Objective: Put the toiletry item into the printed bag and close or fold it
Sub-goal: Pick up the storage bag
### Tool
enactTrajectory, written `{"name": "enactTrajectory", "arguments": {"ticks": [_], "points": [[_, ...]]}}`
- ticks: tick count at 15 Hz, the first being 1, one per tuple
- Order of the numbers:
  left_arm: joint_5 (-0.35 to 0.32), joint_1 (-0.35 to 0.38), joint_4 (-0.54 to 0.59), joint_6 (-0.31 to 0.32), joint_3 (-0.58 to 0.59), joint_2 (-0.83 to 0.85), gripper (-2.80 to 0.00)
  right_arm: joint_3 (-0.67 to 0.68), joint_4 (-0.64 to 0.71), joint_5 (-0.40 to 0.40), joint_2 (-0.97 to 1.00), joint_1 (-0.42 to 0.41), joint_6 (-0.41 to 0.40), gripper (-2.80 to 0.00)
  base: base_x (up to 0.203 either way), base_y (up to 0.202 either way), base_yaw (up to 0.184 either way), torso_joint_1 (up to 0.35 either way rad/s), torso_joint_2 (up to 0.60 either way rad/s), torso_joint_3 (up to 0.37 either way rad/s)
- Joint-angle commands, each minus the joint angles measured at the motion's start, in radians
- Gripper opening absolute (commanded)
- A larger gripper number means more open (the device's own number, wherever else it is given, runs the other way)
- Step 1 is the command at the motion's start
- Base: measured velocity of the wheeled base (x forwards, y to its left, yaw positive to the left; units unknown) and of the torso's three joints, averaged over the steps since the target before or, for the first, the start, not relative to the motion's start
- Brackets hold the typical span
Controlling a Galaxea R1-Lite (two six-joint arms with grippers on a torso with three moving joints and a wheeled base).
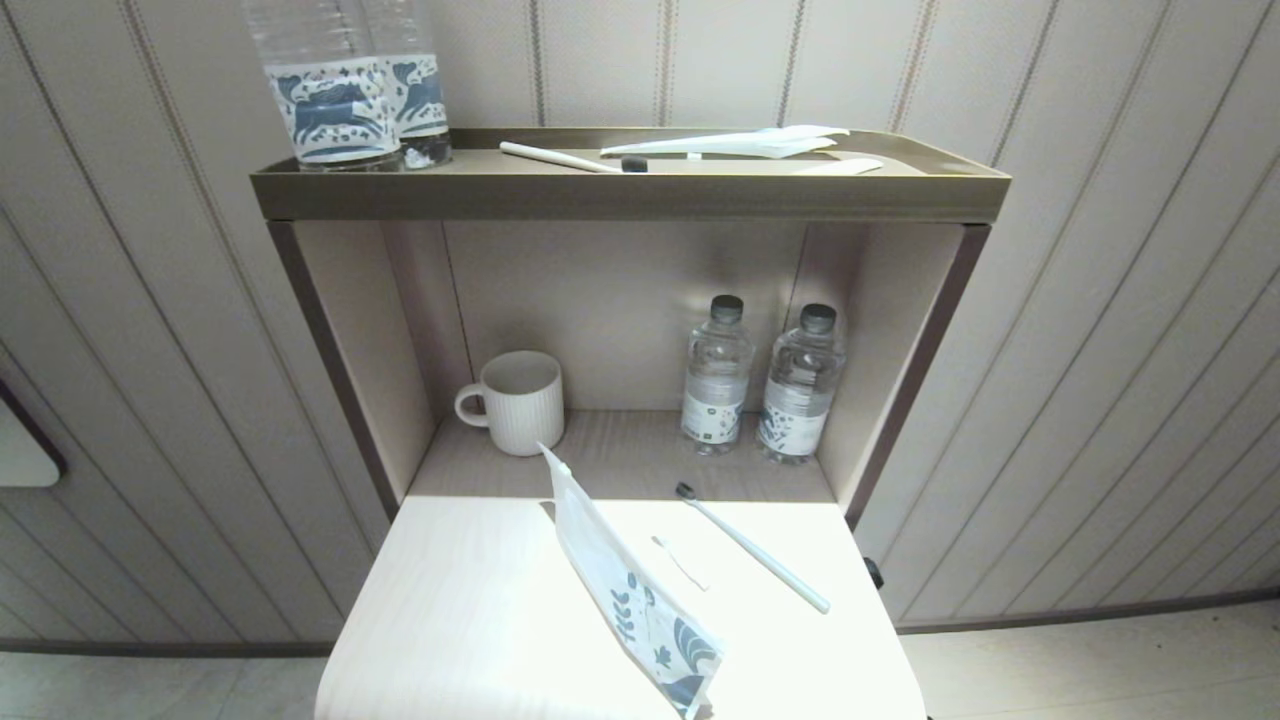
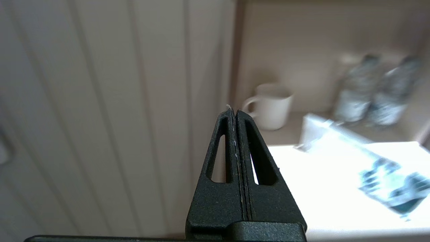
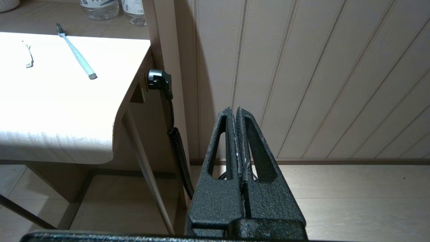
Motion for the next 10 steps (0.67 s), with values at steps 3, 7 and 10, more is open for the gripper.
{"name": "enactTrajectory", "arguments": {"ticks": [3,7,10], "points": [[-0.096,-0.073,0.379,0.018,-0.492,0.551,-2.8,0.0,0.0,0.001,0.0,0.0,0.0,-2.8,0.0,0.0,0.0,0.0,0.0,0.0],[-0.115,-0.418,0.74,-0.002,-0.777,0.939,-2.8,0.0,0.0,0.001,0.001,0.0,0.0,-2.8,0.0,0.0,0.0,0.0,0.0,0.0],[-0.003,-0.686,0.802,-0.054,-0.824,1.083,0.0,0.0,0.0,0.001,0.0,0.0,0.0,-2.8,0.0,0.0,0.0,0.0,0.0,0.0]]}}
